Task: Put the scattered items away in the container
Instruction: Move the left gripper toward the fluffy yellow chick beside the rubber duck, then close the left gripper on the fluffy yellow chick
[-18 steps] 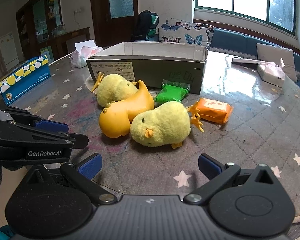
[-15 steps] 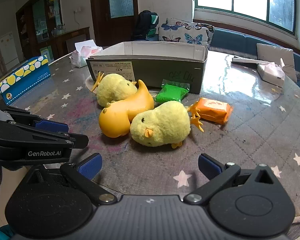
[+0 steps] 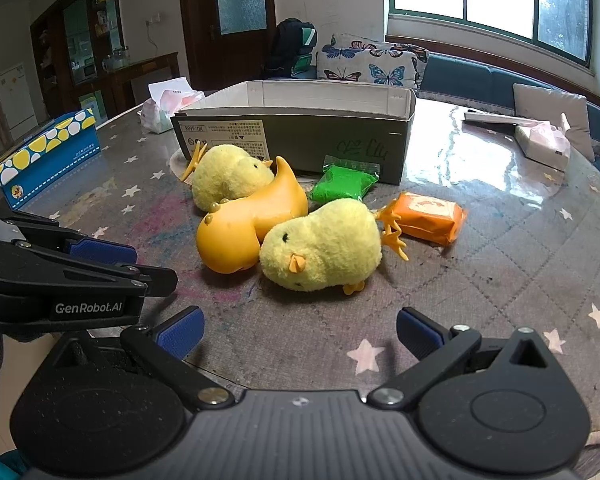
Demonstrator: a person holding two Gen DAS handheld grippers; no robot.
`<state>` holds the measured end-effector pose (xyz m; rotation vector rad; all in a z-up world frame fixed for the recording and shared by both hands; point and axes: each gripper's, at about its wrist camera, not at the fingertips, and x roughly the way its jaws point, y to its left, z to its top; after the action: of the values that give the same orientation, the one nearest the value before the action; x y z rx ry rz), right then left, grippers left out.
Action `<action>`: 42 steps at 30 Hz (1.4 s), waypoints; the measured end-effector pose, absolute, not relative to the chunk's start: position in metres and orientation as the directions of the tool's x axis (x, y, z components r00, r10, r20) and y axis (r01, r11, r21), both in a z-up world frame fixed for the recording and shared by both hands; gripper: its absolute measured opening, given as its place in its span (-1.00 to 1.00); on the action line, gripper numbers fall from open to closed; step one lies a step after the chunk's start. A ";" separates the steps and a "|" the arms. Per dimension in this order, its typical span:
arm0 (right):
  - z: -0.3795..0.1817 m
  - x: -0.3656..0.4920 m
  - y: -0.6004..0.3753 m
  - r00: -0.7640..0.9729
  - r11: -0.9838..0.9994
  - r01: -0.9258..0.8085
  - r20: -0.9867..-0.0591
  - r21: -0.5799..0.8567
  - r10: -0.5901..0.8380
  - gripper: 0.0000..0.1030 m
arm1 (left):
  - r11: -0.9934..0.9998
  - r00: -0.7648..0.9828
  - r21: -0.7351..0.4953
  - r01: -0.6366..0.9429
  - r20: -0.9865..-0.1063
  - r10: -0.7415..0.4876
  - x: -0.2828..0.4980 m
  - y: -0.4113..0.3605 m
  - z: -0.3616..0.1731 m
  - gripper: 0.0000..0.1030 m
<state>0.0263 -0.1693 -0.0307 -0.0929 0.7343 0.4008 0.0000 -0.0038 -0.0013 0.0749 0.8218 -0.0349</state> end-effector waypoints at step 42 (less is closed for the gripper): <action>-0.035 0.046 -0.176 0.674 0.917 -0.391 -0.656 0.072 0.339 1.00 | 0.989 0.701 0.060 0.135 -0.711 -0.053 0.017 -0.009 0.027 -0.21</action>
<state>0.0464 -0.1761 -0.0352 -0.0763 0.7226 0.4113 0.0170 -0.0088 0.0270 0.1106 0.7870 -0.1048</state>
